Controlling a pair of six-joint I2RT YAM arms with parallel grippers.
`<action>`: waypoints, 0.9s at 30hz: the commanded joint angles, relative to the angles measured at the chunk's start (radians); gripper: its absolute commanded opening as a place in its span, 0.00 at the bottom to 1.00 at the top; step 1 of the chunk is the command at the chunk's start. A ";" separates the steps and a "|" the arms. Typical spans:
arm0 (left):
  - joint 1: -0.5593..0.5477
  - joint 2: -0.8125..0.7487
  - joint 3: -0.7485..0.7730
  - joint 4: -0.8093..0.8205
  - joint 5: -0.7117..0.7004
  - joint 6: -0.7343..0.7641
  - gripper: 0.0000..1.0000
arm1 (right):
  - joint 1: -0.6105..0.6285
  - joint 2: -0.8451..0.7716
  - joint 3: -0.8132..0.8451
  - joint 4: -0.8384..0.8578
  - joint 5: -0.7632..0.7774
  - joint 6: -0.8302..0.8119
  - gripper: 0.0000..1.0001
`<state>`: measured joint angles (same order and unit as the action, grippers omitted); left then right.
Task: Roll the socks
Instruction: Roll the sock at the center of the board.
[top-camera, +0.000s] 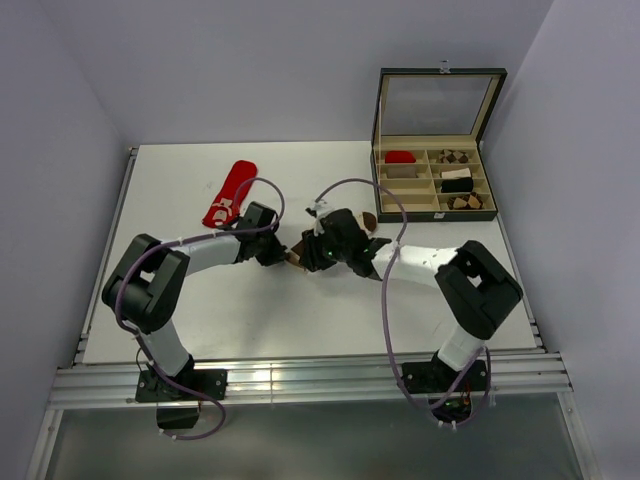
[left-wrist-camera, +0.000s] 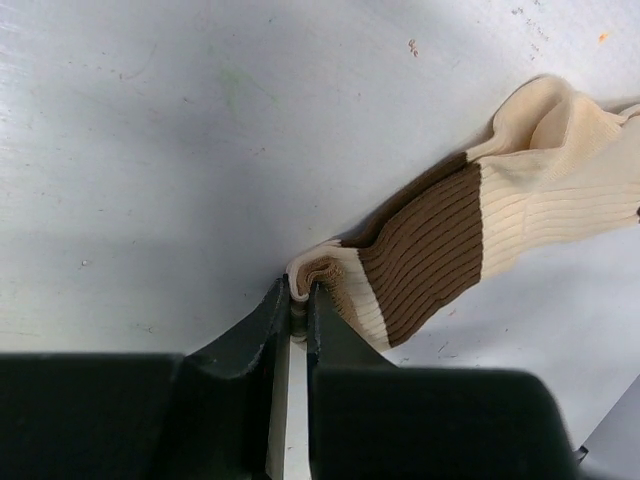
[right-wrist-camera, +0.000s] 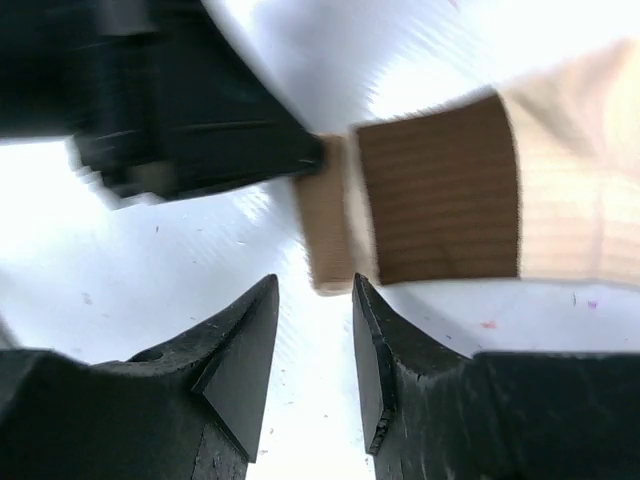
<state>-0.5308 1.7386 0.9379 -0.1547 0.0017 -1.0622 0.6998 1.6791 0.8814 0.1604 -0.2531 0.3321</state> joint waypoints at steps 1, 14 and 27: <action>-0.005 0.024 0.027 -0.051 -0.019 0.047 0.04 | 0.108 -0.061 -0.021 0.027 0.251 -0.210 0.43; -0.009 0.018 0.038 -0.062 -0.016 0.065 0.03 | 0.265 0.077 0.036 0.085 0.471 -0.367 0.46; -0.011 0.022 0.048 -0.065 -0.016 0.074 0.03 | 0.277 0.151 0.042 0.085 0.505 -0.380 0.43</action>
<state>-0.5343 1.7462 0.9638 -0.1852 0.0017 -1.0138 0.9691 1.8149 0.8948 0.2237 0.2283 -0.0341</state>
